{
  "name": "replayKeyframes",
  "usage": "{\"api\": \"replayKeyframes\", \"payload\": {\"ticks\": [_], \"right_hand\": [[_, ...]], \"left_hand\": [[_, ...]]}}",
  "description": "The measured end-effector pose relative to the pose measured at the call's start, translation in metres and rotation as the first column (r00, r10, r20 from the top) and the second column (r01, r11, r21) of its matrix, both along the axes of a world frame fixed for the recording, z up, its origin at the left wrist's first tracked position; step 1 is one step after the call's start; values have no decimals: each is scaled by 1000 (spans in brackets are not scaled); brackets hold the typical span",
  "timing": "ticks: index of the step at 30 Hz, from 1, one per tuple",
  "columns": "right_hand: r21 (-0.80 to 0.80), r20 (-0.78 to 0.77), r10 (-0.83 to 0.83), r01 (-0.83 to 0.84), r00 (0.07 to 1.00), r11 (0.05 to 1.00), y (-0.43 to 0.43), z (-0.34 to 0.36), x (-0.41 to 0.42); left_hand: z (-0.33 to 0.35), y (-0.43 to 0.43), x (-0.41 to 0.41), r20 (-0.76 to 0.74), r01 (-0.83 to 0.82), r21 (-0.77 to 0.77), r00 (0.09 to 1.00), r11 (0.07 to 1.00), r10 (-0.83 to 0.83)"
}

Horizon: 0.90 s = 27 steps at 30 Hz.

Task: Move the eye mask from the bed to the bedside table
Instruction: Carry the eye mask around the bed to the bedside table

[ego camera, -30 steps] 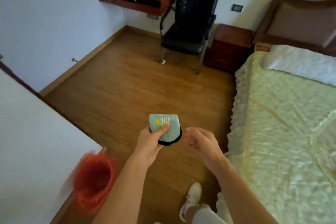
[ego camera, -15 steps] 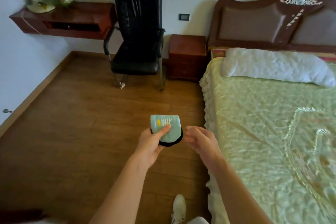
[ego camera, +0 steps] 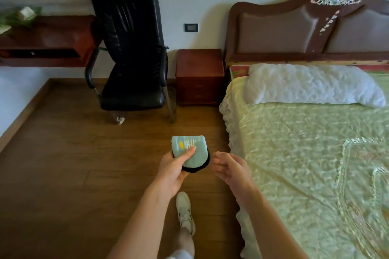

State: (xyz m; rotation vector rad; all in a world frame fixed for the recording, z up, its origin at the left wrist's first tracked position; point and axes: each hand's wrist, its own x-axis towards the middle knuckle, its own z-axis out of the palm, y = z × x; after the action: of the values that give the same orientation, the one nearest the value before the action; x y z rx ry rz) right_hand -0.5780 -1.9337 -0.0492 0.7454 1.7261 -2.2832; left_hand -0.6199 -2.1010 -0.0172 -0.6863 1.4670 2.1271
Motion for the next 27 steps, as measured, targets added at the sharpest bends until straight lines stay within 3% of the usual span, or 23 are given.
{"api": "replayKeyframes", "payload": {"ticks": [13,27], "right_hand": [[58,27,-86,84,996,995,0,11,-280],[18,32,-164,163,986,986,50,3,-480]], "left_hand": [[-5,5,-296,-39,82,32,996,996,-81],[-15,56,-496,5,125,28,992,992,-125]]}}
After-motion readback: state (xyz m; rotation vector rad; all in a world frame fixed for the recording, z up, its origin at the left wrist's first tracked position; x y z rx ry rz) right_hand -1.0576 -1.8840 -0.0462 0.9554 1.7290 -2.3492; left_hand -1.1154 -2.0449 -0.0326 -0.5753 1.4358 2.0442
